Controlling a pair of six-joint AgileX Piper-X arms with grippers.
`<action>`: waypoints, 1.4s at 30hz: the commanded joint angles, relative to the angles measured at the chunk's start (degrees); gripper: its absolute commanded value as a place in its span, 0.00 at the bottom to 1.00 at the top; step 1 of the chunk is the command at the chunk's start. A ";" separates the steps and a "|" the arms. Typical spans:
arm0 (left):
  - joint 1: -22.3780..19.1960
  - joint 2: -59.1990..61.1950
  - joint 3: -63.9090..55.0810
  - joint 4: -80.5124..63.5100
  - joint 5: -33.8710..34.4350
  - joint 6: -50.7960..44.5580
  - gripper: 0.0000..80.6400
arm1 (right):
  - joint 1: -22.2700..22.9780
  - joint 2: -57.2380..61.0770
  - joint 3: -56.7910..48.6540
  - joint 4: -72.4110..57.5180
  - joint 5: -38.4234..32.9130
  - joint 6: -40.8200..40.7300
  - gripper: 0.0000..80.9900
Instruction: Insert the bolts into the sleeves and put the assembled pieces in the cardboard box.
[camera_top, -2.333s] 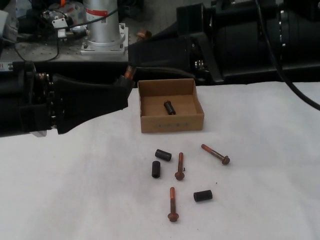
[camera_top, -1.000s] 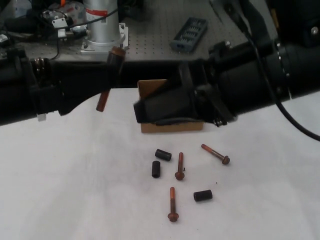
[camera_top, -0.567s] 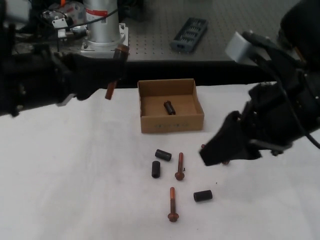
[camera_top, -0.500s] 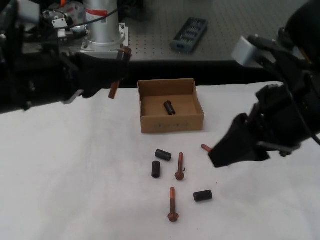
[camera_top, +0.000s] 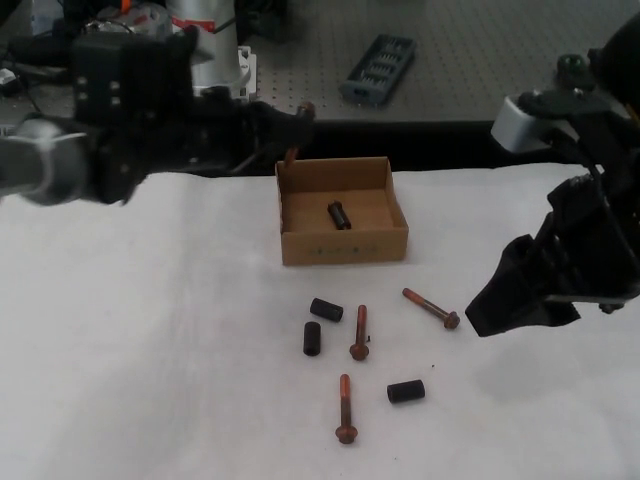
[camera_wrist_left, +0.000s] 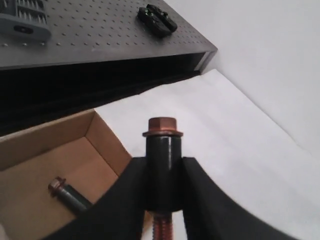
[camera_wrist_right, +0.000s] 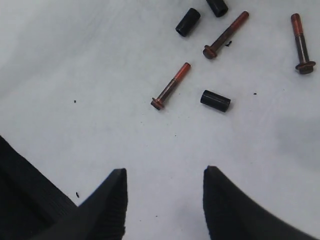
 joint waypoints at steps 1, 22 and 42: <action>-0.74 8.50 -11.02 2.15 0.98 0.60 0.01 | -0.57 -0.02 -0.20 0.26 -0.05 -0.89 0.44; -1.16 22.76 -24.46 12.46 -6.57 0.60 0.25 | -3.34 -0.02 -0.20 -0.34 -0.05 -0.89 0.44; -1.77 17.82 -24.46 18.78 -0.47 0.03 0.18 | -3.34 -0.02 -0.20 -1.22 -0.05 -0.89 0.44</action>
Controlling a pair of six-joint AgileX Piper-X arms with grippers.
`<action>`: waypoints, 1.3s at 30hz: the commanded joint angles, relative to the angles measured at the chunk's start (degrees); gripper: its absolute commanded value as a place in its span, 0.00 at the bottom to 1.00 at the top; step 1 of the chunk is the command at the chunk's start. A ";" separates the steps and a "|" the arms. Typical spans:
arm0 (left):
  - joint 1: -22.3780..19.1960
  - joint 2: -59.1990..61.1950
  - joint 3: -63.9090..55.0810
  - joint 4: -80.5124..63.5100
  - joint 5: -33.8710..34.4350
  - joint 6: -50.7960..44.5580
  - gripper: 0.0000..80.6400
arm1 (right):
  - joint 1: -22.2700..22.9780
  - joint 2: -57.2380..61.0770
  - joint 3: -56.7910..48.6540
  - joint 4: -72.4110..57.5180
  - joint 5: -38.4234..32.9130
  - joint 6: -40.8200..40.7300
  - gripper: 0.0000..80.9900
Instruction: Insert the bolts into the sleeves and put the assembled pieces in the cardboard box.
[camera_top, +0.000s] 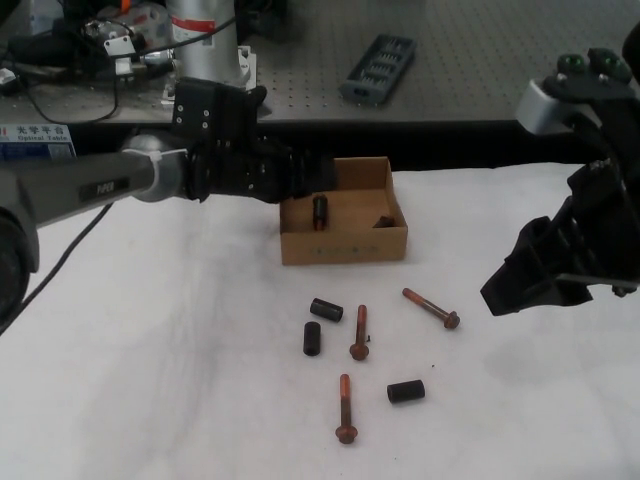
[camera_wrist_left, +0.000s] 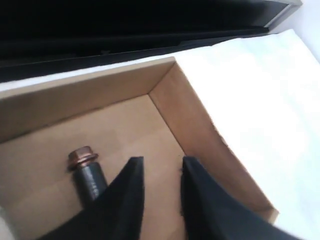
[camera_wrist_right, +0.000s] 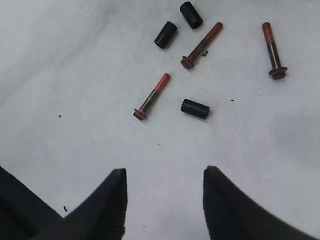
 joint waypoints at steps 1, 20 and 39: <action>-0.06 -3.50 -0.49 3.56 4.88 0.03 0.15 | -0.21 -0.02 -0.20 0.19 -0.30 -0.89 0.44; 9.45 -29.65 -0.38 60.27 6.15 21.32 0.01 | -0.21 -0.02 -0.20 5.10 -0.30 -0.89 0.44; 12.21 -57.44 6.85 70.17 2.72 27.17 0.01 | -0.21 -0.02 -0.20 8.37 -0.30 -0.89 0.44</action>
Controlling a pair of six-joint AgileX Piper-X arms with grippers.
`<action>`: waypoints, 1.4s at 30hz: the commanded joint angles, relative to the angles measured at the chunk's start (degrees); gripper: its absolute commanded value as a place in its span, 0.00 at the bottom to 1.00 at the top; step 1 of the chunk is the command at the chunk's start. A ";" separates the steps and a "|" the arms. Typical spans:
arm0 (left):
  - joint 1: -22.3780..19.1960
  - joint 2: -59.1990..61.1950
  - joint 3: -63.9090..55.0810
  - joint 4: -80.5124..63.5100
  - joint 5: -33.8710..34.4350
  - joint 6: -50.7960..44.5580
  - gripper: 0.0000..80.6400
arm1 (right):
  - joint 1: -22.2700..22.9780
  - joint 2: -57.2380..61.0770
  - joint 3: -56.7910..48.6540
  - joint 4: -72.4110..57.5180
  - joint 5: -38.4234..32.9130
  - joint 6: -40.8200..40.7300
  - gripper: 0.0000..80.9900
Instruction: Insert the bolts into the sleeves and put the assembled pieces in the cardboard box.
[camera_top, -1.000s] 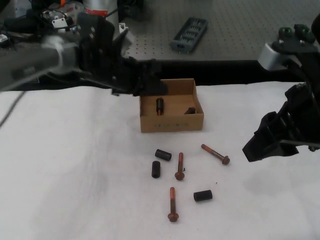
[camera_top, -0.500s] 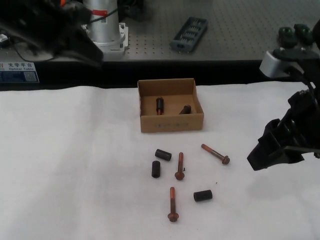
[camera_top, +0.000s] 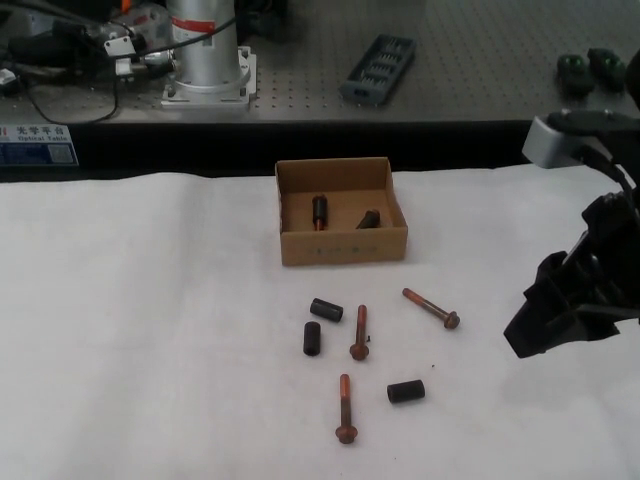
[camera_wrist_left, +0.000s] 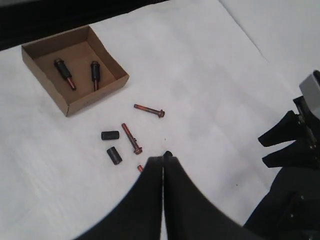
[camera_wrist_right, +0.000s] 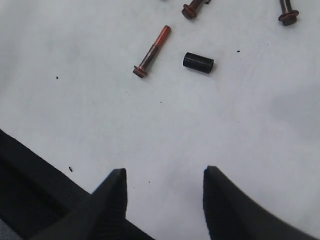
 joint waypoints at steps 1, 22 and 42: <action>0.10 -8.38 7.95 1.23 -2.26 1.46 0.01 | -0.21 -0.02 -0.20 0.63 -0.30 -0.89 0.44; 0.10 -41.15 40.51 -4.48 -2.26 1.46 0.01 | -0.21 -0.02 -0.20 0.60 -0.30 -0.49 0.44; 0.10 -41.17 40.98 -12.07 -2.42 1.46 0.01 | -0.21 4.88 14.57 -43.67 11.54 81.54 0.44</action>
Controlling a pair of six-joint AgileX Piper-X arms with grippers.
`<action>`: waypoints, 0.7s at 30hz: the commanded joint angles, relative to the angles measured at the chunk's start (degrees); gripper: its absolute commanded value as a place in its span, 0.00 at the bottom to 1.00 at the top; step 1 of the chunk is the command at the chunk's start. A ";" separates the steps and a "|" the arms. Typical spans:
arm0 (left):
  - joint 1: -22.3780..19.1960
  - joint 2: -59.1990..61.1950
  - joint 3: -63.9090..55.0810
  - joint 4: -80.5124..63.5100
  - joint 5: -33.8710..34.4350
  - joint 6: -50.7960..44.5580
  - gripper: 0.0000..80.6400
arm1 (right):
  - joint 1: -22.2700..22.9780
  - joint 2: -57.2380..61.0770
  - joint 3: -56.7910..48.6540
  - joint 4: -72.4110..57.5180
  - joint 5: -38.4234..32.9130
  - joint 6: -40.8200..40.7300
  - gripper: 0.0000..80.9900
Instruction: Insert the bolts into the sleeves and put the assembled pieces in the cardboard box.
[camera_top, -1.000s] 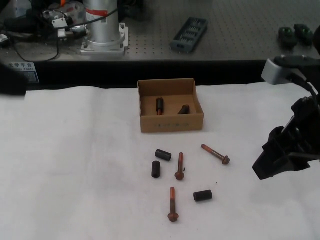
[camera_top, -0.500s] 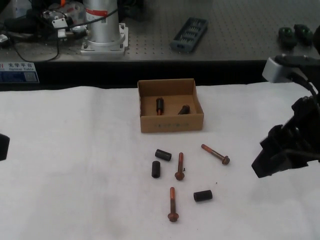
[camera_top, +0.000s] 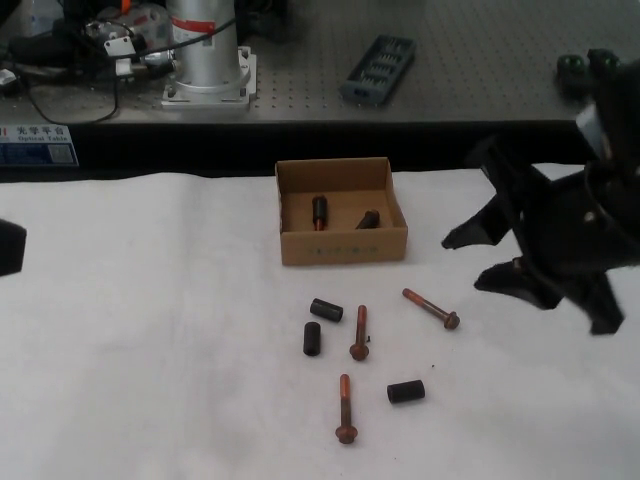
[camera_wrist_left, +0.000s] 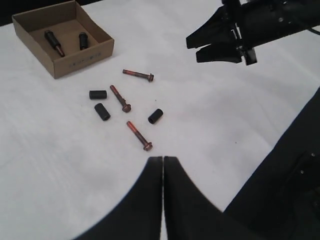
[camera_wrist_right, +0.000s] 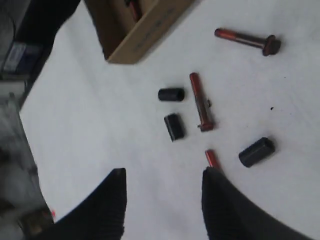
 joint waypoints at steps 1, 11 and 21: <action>0.10 -0.24 -0.12 -1.75 -0.33 0.60 0.01 | -0.21 -0.84 0.21 -1.17 1.07 1.31 0.44; 0.10 -0.24 -0.12 -1.75 -0.33 0.60 0.01 | 0.10 15.21 -0.22 -17.69 -0.61 24.46 0.43; 0.10 -0.24 -0.12 -2.85 -3.56 0.60 0.01 | -0.28 22.05 -5.47 -20.15 3.47 24.86 0.30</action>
